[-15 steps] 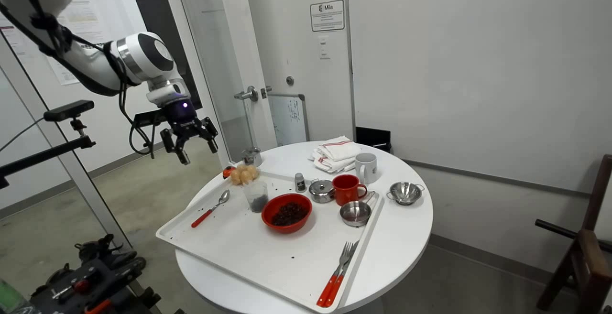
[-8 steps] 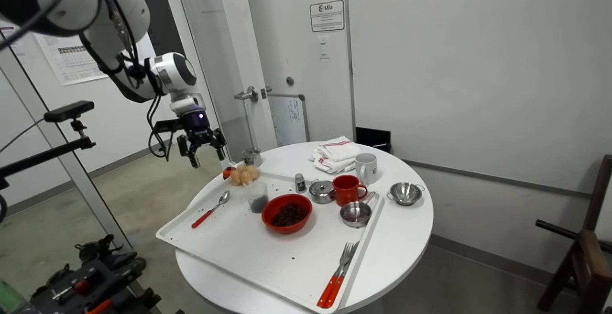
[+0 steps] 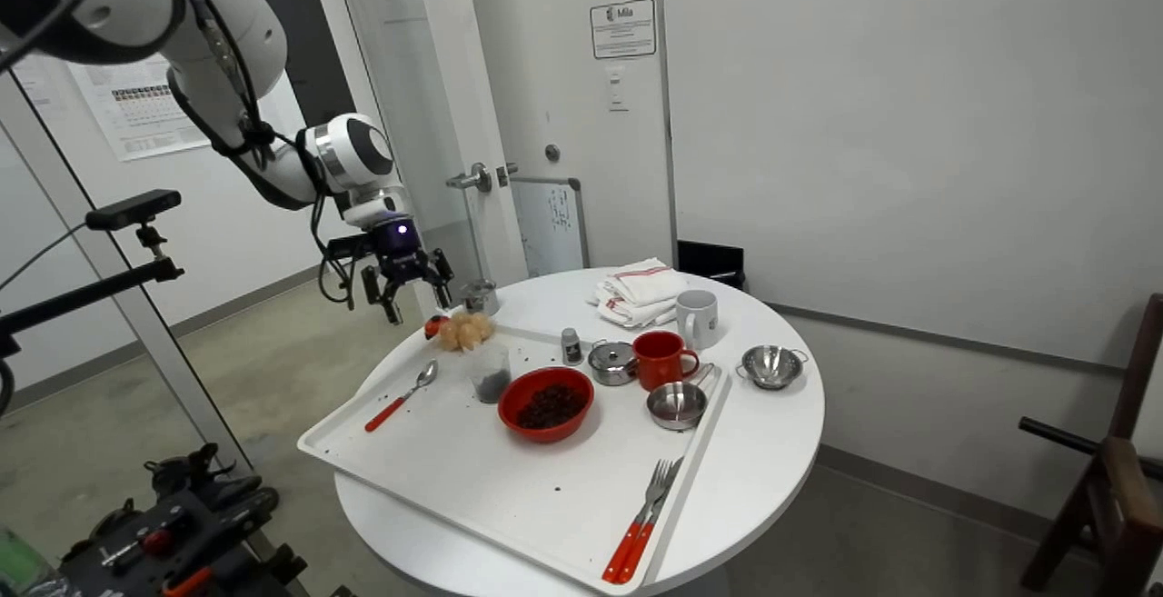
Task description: Pour some of the contents in the clear jar into the red bowl
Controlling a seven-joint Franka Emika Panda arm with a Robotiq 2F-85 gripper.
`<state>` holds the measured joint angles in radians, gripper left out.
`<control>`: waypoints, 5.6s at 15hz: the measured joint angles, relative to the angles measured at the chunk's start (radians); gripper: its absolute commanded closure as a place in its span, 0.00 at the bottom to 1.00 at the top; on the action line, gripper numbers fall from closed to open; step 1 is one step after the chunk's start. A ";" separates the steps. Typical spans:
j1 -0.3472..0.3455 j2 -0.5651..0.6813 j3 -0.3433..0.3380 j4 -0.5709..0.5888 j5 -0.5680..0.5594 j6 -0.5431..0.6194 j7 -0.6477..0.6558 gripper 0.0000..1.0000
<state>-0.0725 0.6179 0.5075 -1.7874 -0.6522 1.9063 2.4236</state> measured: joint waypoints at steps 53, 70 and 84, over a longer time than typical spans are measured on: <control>0.305 0.228 -0.446 0.159 0.615 0.476 -0.558 0.00; 0.276 0.214 -0.485 0.069 0.830 0.545 -0.544 0.26; 0.274 0.186 -0.478 0.045 0.829 0.525 -0.595 0.93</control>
<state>0.2012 0.8040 0.0291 -1.7421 0.1766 2.4315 1.8285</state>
